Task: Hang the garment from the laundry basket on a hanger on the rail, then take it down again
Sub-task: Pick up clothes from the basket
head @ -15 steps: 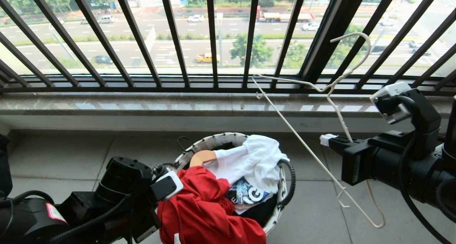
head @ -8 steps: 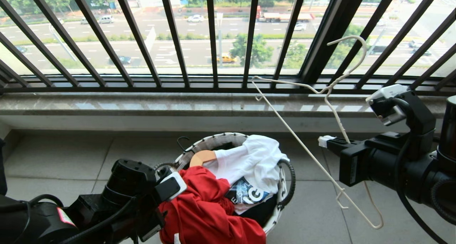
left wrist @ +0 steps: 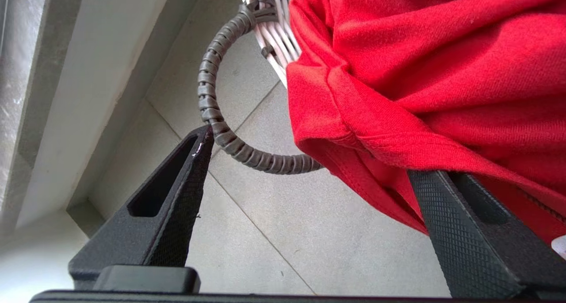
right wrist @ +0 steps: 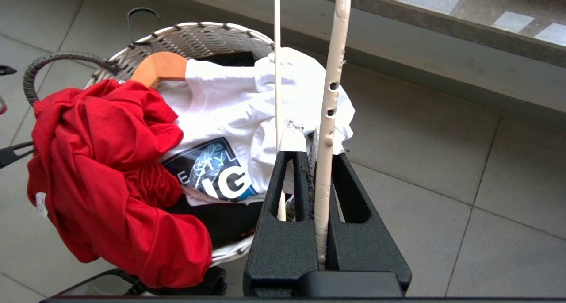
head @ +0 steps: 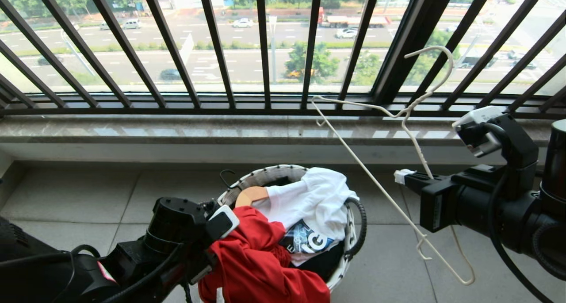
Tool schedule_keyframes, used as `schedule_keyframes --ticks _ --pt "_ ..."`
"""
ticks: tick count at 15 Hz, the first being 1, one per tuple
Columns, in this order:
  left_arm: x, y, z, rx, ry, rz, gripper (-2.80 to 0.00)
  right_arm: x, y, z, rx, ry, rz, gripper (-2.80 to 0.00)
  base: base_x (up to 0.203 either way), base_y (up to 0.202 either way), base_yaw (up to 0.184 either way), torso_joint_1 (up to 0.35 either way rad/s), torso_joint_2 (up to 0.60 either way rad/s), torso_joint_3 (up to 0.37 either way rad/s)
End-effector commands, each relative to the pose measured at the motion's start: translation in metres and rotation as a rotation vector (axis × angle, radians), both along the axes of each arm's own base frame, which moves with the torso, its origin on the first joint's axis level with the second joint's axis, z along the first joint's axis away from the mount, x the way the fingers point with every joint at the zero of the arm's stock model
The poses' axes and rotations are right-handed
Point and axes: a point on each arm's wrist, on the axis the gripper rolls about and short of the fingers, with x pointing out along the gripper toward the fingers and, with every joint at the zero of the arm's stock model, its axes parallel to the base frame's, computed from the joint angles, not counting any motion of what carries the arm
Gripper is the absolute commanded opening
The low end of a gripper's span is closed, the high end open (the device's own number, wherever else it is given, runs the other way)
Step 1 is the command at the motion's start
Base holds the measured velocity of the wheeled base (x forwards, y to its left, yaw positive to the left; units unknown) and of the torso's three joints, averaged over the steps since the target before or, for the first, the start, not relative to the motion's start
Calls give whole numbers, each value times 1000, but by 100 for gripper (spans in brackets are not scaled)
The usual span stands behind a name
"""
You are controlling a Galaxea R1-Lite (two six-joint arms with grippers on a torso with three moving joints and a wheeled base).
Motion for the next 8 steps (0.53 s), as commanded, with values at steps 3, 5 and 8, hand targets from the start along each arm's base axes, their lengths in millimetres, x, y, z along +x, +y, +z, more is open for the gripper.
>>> schedule_keyframes --ticks 3,5,8 --pt "1 1 0 17 -48 19 0 0 0 -1 0 1 -1 -280 0 0 0 0 0 0" --pt "-2 3 10 5 -86 32 0 0 0 -1 0 1 -1 -280 0 0 0 0 0 0" --pt "-9 8 21 15 -123 42 0 0 0 -1 0 1 0 -280 0 0 0 0 0 0"
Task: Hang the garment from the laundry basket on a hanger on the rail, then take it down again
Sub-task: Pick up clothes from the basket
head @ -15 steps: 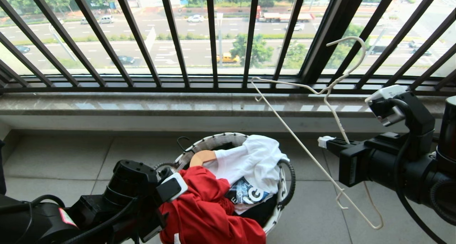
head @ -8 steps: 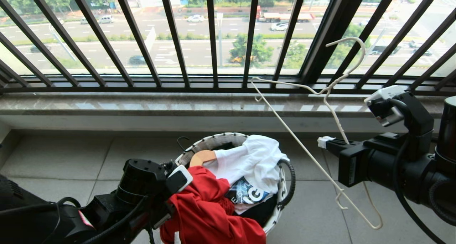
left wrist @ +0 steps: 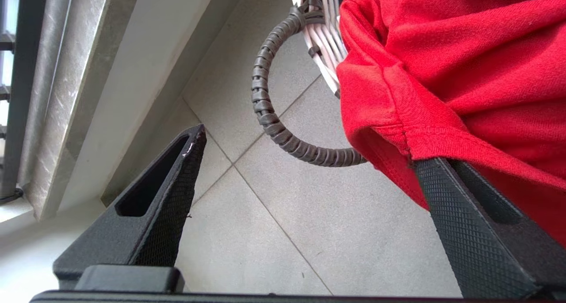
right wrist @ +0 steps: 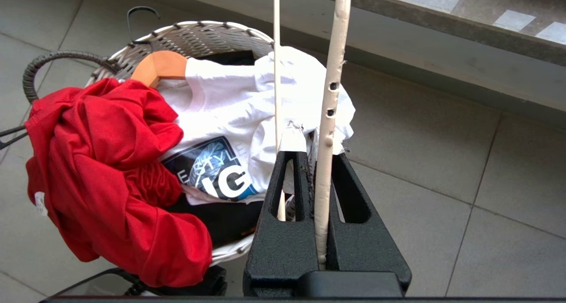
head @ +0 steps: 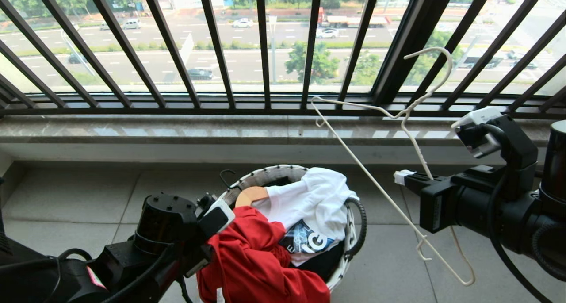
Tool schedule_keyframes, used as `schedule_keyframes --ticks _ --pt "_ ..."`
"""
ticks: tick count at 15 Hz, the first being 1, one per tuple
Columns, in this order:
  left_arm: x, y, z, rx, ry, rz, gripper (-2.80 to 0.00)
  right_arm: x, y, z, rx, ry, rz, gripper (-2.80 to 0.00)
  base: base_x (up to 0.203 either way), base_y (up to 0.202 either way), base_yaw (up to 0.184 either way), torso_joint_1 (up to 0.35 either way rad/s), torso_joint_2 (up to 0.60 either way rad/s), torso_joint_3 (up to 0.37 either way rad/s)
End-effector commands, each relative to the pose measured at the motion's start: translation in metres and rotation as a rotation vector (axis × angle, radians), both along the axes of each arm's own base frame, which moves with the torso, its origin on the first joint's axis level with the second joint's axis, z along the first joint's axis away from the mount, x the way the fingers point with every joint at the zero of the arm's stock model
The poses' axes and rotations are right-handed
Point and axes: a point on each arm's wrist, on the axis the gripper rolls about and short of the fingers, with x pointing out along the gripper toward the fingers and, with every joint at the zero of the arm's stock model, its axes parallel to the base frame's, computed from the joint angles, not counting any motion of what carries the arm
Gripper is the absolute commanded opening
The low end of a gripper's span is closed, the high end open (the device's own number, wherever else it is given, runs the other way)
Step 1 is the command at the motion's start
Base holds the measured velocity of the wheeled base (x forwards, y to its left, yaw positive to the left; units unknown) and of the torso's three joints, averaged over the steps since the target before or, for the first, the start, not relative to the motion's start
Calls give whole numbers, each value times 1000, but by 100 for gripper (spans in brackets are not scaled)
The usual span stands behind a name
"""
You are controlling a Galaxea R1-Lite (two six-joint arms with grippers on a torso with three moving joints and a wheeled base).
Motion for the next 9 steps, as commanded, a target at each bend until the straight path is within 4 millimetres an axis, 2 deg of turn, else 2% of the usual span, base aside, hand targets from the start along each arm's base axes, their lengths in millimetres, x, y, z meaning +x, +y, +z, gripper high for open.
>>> schedule_keyframes --ticks 1,9 --pt "-4 3 10 -7 -41 11 0 0 0 0 1 -2 -1 -280 0 0 0 0 0 0" --pt "-5 9 19 -13 -68 32 0 1 1 -1 -2 2 -2 -280 0 0 0 0 0 0"
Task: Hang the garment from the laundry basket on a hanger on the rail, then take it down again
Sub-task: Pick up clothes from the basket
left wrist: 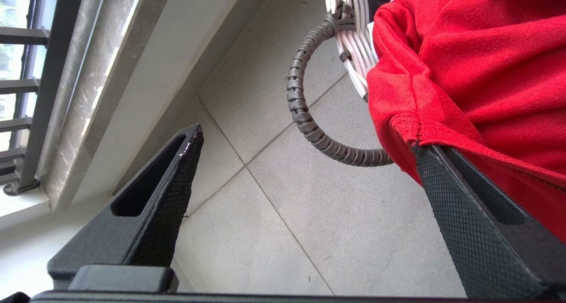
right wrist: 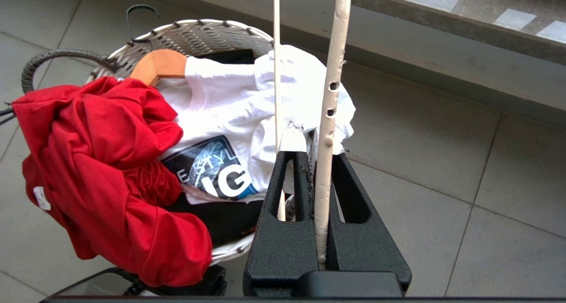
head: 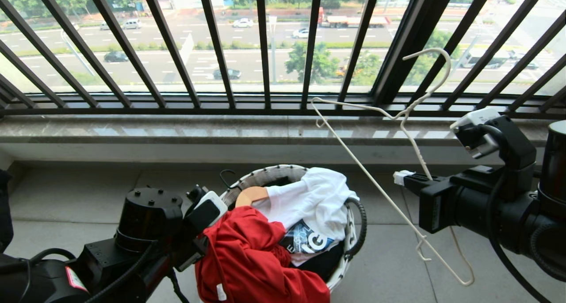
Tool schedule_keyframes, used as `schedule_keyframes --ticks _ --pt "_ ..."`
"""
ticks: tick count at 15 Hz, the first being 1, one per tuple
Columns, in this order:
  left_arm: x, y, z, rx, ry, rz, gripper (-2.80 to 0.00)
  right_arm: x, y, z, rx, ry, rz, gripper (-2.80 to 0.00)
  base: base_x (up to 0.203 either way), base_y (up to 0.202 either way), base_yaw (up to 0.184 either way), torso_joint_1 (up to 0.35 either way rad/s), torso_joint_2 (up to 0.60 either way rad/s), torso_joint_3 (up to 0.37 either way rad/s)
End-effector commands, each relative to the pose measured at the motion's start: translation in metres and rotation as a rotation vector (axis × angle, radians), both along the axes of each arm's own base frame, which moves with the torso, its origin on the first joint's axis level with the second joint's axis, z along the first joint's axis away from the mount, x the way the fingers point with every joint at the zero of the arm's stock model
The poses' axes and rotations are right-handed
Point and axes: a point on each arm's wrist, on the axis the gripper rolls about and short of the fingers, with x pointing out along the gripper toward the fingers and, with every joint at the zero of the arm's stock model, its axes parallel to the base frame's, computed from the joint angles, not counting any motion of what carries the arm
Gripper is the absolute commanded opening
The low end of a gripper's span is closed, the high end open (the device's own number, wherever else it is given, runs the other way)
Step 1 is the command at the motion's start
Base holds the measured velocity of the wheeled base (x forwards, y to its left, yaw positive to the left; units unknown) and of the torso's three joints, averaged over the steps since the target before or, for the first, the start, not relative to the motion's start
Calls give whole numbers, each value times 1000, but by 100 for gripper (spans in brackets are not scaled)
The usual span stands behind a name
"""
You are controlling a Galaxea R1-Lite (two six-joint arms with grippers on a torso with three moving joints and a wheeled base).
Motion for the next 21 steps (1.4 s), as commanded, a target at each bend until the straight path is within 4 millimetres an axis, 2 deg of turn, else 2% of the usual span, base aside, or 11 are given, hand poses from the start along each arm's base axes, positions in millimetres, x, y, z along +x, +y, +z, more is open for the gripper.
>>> schedule_keyframes --ticks 1,13,17,21 --pt "0 3 4 14 -23 29 0 1 0 0 0 -1 -4 -280 0 0 0 0 0 0" --pt "-9 10 5 77 2 64 0 1 1 0 -1 1 -1 -280 0 0 0 0 0 0" --pt "-26 8 12 89 50 -14 0 1 1 0 -1 1 -1 -280 0 0 0 0 0 0" --pt "-20 4 4 92 79 -17 0 1 1 -1 -2 2 -1 -280 0 0 0 0 0 0"
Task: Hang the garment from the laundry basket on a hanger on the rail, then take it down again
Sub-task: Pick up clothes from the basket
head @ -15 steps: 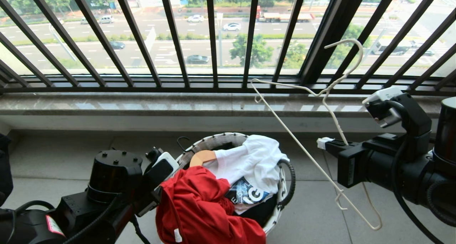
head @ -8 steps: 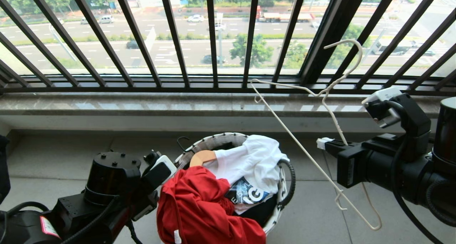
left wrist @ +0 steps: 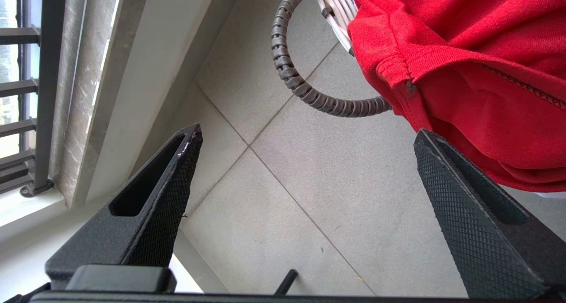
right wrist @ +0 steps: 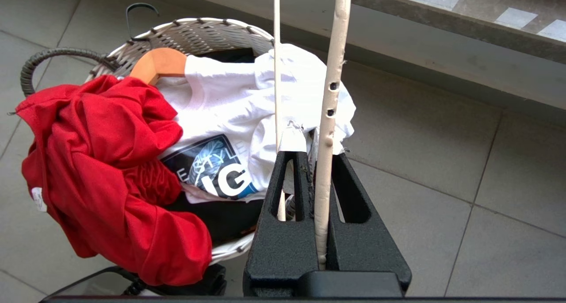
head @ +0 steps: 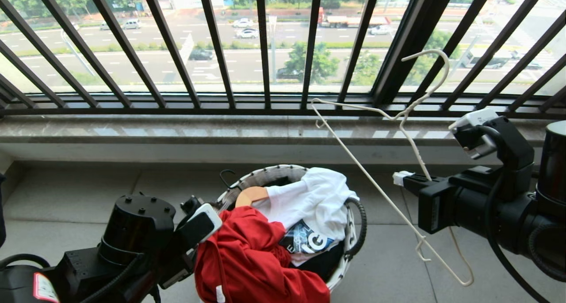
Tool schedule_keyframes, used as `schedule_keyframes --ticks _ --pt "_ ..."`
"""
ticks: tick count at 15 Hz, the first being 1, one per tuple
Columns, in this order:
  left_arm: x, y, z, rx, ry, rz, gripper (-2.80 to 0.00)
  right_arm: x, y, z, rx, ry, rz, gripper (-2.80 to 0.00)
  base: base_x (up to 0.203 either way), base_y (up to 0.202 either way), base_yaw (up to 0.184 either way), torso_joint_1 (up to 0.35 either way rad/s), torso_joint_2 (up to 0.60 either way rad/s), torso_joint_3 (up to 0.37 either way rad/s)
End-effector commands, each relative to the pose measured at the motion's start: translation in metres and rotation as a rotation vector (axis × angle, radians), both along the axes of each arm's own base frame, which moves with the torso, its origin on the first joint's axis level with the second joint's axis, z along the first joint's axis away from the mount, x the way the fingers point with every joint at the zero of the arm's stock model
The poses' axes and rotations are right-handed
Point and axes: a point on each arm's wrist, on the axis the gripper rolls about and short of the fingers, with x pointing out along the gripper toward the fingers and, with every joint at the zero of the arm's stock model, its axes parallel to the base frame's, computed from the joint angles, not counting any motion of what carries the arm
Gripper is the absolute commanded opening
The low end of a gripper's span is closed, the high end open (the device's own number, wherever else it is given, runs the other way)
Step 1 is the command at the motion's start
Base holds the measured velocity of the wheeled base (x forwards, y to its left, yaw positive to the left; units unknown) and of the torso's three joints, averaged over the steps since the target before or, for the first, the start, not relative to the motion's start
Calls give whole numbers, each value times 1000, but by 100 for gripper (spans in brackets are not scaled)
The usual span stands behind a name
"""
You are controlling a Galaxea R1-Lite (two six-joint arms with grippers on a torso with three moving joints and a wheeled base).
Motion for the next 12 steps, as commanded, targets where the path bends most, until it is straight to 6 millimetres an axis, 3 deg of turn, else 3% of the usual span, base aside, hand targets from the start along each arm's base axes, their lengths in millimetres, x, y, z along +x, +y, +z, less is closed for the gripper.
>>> schedule_keyframes --ticks 1,6,12 --pt "5 -4 -6 7 12 3 0 0 0 0 1 -2 -1 -280 0 0 0 0 0 0" --pt "23 -16 -27 -5 9 16 0 0 0 0 1 -2 -2 -280 0 0 0 0 0 0" --pt "33 -12 -30 -4 11 51 0 1 0 -1 -1 0 -3 -280 0 0 0 0 0 0"
